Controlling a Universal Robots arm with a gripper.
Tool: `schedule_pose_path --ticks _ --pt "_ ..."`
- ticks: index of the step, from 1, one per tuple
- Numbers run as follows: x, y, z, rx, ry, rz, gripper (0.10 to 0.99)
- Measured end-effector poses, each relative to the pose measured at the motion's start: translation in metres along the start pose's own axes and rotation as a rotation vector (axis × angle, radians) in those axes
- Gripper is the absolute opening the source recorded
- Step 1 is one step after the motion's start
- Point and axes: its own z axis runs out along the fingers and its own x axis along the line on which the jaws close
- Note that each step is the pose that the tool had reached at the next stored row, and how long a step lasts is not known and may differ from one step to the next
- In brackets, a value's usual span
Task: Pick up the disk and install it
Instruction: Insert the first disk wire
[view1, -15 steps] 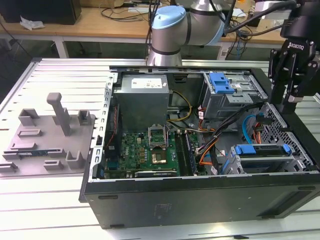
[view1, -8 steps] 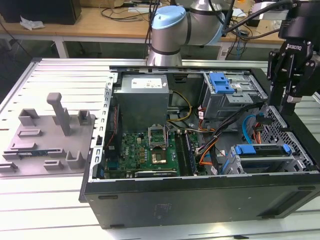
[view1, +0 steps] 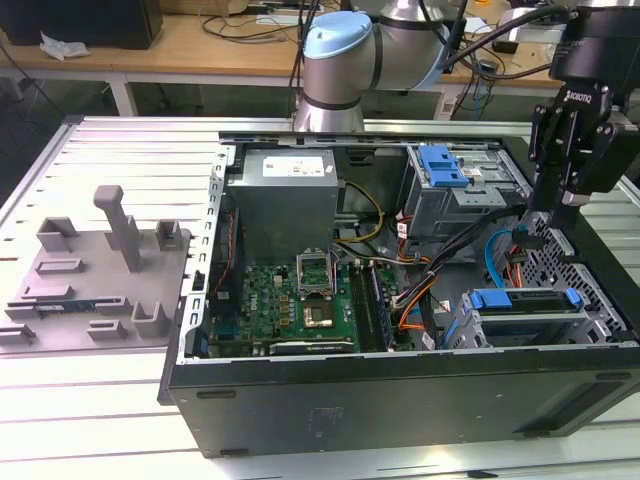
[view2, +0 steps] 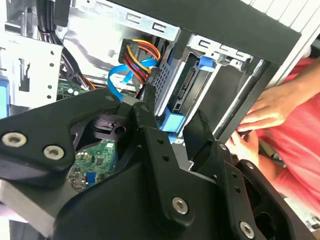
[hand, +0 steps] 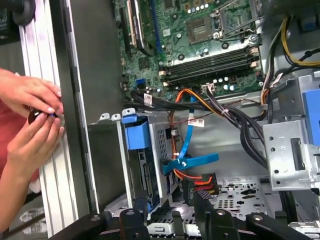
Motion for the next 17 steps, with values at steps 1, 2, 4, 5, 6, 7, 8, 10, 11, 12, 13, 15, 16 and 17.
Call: schedule_pose_path --ticks 1,2,4,5,6,7,8,10,11,12,13,15,16,17 --pt "-0.0007 -0.0001 0.0005 -0.008 0.0014 0.003 0.502" --pt "-0.0014 -0.0003 0.0007 -0.015 0.0027 0.004 0.502" --pt "-0.0054 -0.0011 0.0014 -0.027 0.0089 0.000 0.502" --pt "-0.0067 -0.0017 0.0022 -0.032 0.0117 -0.002 0.502" --pt "-0.0079 -0.0015 0.0028 -0.033 0.0143 -0.002 0.502" --pt "-0.0087 -0.0014 0.0038 -0.034 0.0159 -0.004 0.502" --pt "-0.0090 -0.0015 0.0045 -0.033 0.0164 -0.009 0.502" --pt "-0.0094 -0.0015 0.0054 -0.028 0.0167 -0.022 0.502" --pt "-0.0095 -0.0015 0.0054 -0.026 0.0170 -0.028 0.502" --pt "-0.0095 -0.0016 0.0054 -0.026 0.0170 -0.028 0.502" --pt "-0.0094 -0.0015 0.0054 -0.025 0.0170 -0.029 0.502" --pt "-0.0095 -0.0015 0.0055 -0.025 0.0168 -0.030 0.502" --pt "-0.0097 -0.0014 0.0056 -0.025 0.0169 -0.030 0.502" --pt "-0.0108 -0.0016 0.0051 -0.023 0.0169 -0.029 0.502"
